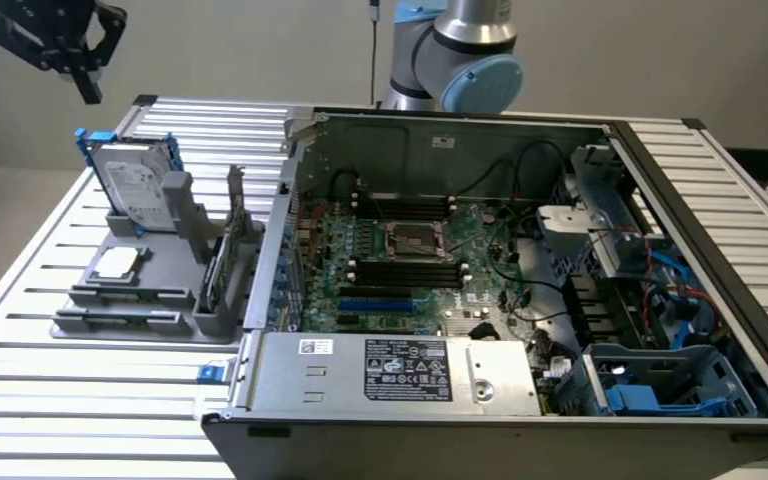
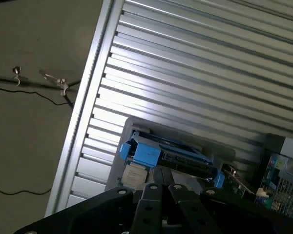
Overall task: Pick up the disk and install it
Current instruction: 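Pick up the disk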
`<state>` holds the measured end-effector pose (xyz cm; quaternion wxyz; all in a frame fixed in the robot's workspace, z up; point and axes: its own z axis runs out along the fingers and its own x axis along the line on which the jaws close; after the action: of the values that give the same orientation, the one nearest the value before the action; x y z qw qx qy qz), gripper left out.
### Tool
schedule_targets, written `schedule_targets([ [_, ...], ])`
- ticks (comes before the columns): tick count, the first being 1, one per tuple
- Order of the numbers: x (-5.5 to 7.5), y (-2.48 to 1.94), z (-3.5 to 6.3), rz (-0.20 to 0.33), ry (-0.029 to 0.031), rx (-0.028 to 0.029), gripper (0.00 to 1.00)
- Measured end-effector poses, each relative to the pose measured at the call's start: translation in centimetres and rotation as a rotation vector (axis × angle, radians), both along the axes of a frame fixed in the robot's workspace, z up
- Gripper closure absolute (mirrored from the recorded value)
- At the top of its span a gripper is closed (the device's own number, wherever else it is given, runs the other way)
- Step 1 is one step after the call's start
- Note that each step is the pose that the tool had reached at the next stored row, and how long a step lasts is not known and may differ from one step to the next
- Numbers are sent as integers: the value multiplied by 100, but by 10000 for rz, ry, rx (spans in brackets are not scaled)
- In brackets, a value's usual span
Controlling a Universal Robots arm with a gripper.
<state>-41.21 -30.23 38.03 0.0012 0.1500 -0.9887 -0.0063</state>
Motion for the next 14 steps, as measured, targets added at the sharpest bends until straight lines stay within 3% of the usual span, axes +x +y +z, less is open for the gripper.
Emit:
schedule_targets([
  [14, 0, 0, -2, 2538, 3, 6, 89],
])
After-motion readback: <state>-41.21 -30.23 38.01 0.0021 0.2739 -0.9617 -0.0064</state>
